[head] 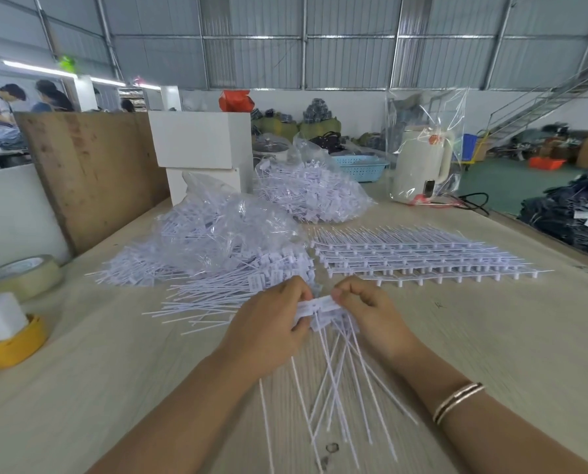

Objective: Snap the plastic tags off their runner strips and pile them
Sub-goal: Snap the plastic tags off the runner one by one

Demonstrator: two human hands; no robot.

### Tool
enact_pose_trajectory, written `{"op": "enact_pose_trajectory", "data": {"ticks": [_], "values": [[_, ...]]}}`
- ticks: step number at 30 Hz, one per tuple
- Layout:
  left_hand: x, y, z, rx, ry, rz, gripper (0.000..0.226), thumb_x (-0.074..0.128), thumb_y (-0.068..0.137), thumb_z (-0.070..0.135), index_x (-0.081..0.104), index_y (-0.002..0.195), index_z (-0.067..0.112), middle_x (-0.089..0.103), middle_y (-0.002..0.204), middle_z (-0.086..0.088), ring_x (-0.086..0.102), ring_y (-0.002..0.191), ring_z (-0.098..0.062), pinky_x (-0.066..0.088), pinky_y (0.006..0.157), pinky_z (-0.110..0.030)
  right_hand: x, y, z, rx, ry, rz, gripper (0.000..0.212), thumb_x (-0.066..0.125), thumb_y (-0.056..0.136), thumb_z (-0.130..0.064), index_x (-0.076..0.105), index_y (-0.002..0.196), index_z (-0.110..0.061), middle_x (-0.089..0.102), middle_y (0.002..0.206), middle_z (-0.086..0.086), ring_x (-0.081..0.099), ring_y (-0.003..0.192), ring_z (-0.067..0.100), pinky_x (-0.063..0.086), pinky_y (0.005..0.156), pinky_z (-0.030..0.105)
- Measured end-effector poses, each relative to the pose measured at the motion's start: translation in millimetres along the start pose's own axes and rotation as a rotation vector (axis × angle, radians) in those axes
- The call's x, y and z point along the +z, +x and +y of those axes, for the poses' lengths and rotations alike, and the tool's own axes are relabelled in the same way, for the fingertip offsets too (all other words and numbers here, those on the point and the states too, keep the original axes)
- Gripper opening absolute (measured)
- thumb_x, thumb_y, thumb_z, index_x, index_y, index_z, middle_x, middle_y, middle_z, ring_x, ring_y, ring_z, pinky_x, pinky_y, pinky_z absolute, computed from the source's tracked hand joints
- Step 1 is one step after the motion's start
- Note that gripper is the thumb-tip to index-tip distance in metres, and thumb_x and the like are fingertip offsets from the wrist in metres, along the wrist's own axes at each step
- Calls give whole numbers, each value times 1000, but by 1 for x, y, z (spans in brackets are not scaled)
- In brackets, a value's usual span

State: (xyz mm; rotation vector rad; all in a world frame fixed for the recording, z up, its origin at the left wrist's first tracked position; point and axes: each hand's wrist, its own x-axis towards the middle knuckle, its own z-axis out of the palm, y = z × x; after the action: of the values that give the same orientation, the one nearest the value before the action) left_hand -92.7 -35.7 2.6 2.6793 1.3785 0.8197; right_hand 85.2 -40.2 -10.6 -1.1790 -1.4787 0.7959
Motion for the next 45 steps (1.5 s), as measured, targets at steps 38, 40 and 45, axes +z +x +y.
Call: {"op": "enact_pose_trajectory", "data": {"ticks": [38,40,45], "values": [[9,0,-9,-169,-388,128,19,71,77,21,58,82,34,62,75,18,58,70,1,46,60,-23,-2,8,12,3,-721,23,18,64,83,-45,62,100,-38,56,102,-19,45,112,6,12,75,29],[7,-1,-8,-111,-311,147,16,71,77,20,61,84,30,62,78,16,59,73,-2,45,65,-27,-2,8,11,-24,-734,75,19,64,83,-42,60,102,-40,53,103,-21,44,112,4,10,75,26],[5,1,1,-2,-171,199,28,73,76,22,64,102,21,53,99,8,59,84,-13,47,77,-38,5,2,5,-119,-383,53,4,60,86,-41,62,83,-40,57,97,-21,48,108,4,20,99,35]]}}
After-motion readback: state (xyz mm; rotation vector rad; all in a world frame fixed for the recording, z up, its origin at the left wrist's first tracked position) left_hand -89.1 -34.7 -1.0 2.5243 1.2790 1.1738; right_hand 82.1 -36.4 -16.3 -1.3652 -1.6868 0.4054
